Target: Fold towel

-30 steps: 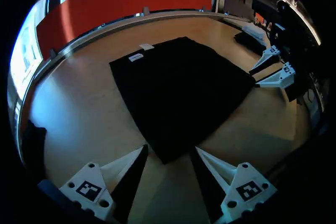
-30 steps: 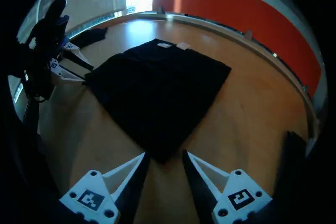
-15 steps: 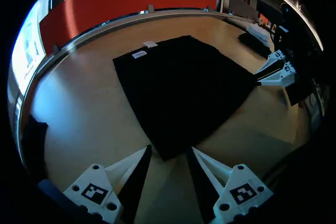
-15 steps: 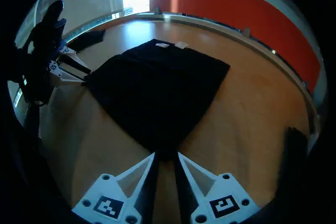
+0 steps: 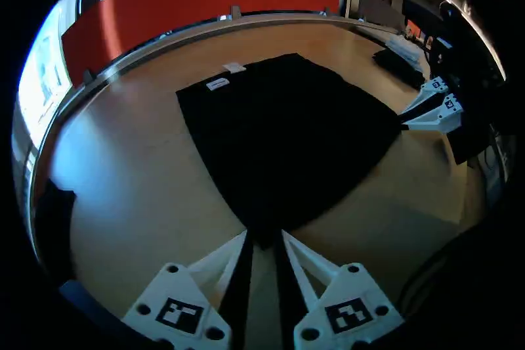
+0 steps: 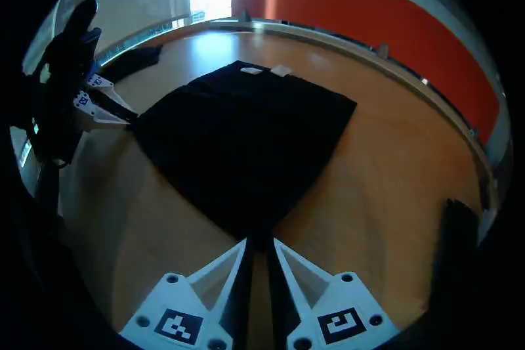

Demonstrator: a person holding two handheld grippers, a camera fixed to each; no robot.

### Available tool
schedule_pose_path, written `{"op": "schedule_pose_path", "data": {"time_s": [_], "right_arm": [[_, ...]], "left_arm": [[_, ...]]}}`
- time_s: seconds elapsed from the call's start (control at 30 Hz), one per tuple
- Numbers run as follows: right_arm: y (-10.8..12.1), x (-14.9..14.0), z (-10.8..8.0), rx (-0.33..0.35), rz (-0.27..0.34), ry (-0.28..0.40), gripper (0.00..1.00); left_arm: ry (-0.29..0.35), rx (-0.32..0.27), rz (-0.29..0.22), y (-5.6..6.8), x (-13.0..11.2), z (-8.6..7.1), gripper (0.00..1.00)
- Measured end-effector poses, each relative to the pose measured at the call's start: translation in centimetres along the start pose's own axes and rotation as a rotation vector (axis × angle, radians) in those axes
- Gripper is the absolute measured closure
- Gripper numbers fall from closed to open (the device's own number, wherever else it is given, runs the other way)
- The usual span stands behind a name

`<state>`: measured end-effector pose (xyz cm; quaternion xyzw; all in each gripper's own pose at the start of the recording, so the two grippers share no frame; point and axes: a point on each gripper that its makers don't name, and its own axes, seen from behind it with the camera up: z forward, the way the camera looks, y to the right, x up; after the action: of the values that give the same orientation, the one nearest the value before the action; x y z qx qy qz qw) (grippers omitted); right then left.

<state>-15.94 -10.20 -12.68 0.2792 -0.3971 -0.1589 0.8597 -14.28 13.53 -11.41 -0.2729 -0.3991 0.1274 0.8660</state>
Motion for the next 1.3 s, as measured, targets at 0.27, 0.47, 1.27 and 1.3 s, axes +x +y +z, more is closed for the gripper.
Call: {"op": "schedule_pose_path", "data": {"time_s": [0.27, 0.47, 1.27, 1.3], "right_arm": [[0.0, 0.5, -0.3, -0.005, 0.007, 0.007, 0.87], [-0.1, 1.0, -0.6, 0.005, 0.015, 0.016, 0.88], [-0.4, 6.7, -4.8, 0.001, 0.002, 0.115, 0.88], [-0.4, 7.1, -5.2, 0.0, 0.001, 0.122, 0.88]], "left_arm": [[0.005, -0.013, -0.024, 0.3, 0.4, -0.1, 0.85], [0.011, -0.008, -0.032, 0.3, 0.7, -0.2, 0.86], [0.071, -0.008, -0.101, -0.1, 4.8, -3.8, 0.86], [0.073, -0.008, -0.104, -0.1, 5.0, -4.1, 0.86]]}}
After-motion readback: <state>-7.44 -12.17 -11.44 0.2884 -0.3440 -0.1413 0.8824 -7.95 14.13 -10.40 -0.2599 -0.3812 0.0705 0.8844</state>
